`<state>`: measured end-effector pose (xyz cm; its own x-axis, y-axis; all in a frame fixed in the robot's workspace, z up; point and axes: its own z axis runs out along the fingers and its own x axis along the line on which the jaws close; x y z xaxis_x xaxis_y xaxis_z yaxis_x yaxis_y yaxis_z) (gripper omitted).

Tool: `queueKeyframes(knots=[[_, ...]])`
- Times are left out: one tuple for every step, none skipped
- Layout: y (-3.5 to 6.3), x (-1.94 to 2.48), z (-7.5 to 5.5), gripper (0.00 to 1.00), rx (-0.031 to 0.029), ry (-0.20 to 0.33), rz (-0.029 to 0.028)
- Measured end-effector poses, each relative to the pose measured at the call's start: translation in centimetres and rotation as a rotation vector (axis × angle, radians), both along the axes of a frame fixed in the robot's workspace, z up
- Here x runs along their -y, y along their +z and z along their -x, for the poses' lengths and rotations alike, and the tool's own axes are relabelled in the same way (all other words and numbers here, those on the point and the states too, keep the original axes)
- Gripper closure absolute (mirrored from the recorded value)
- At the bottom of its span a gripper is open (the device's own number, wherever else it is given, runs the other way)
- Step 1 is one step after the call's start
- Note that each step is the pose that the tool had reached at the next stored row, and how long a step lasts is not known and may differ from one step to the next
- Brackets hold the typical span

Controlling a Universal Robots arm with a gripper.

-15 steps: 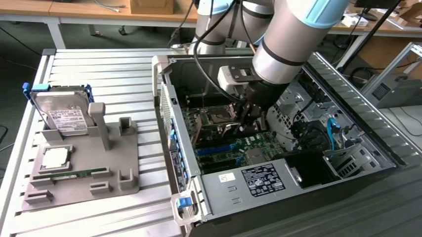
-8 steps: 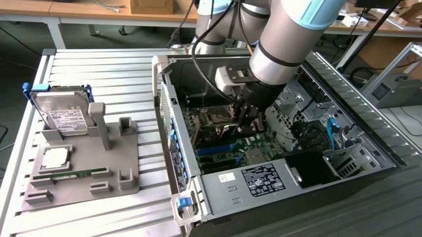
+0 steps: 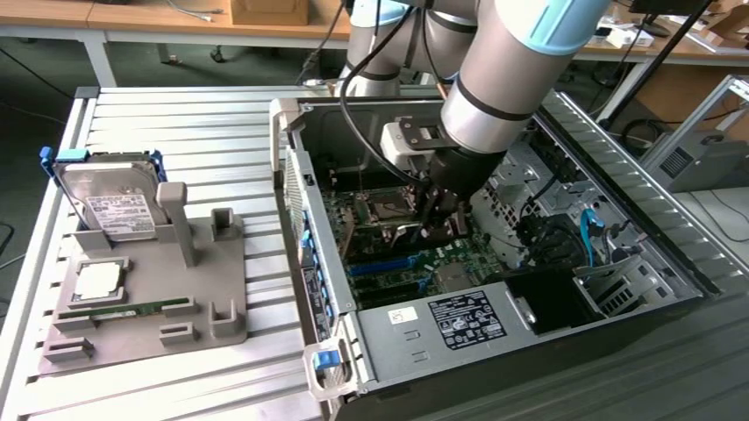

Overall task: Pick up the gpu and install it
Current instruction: 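Insert the gpu into the slot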

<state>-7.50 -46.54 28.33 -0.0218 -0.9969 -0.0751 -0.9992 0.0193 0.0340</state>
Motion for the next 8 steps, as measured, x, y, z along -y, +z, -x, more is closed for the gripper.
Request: queueKeyframes(knots=[[-0.01, 0.0, 0.0, 0.73, 0.0, 0.0, 0.0004], [-0.05, -0.06, 0.03, 0.73, 0.0, 0.0, 0.0005], [-0.08, -0.12, 0.06, 0.73, -0.0001, 0.0, 0.0011], [-0.12, -0.21, 0.09, 0.73, 0.0, 0.0, 0.0021], [-0.16, -0.29, 0.12, 0.73, 0.0, 0.0, 0.0034], [-0.17, -0.32, 0.14, 0.73, 0.0, 0.0, 0.0054], [-0.18, -0.32, 0.13, 0.73, 0.0, 0.0, 0.0085], [-0.18, -0.32, 0.13, 0.73, -0.0004, 0.0, 0.0107]])
